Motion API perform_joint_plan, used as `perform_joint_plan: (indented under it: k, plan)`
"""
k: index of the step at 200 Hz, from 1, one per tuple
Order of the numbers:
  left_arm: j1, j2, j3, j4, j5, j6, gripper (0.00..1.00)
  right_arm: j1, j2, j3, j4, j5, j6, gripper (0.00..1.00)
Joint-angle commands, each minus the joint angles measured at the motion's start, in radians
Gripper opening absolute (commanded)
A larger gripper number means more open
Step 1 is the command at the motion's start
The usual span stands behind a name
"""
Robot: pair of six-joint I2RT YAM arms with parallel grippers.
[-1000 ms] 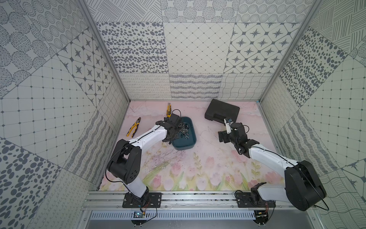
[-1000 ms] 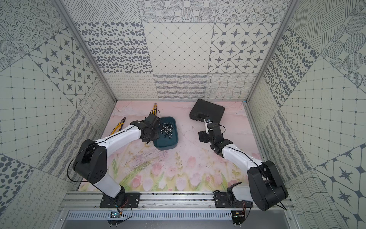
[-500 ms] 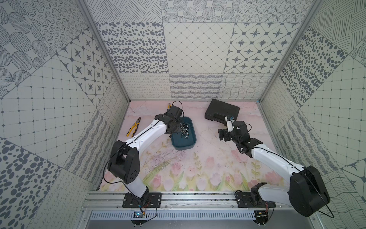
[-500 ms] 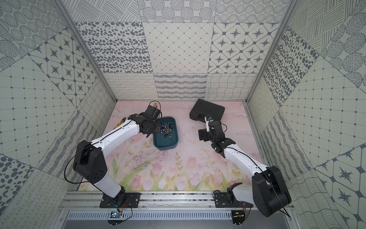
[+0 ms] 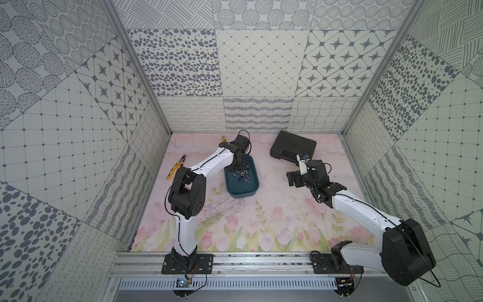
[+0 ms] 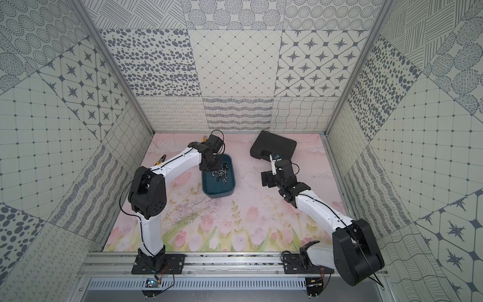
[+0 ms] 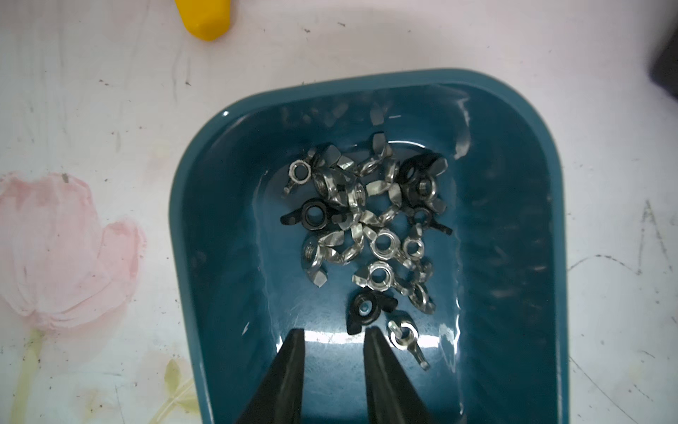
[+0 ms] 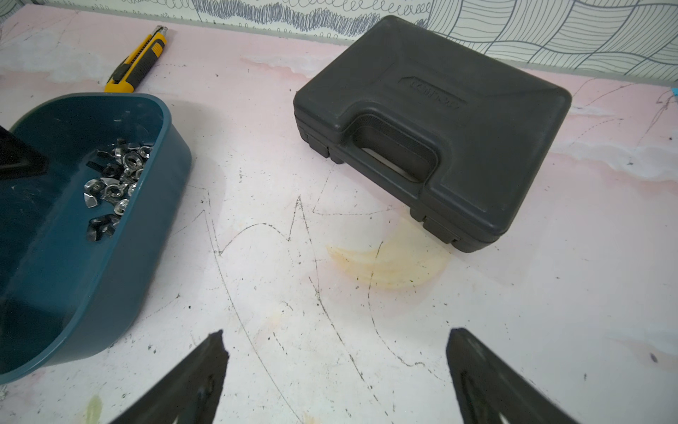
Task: Take out the wing nut from the storage box
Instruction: Pick up the wing nut from the storage box.
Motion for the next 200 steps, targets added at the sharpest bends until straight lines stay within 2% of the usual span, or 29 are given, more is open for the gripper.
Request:
perform_joint_plan:
  k: [1,104,200]
  plan:
    - [0.017,0.051,0.032,-0.047,-0.001,0.016,0.33,0.004,-0.003,0.031,0.017,-0.021,0.019,0.97]
    - [0.048,0.150,0.043,0.006,0.001,0.032,0.30,0.005,0.013,0.018,0.030,-0.029,0.027,0.97]
    - [0.053,0.175,0.068,0.038,0.023,0.078,0.27,0.005,0.038,0.014,0.049,-0.042,0.044,0.97]
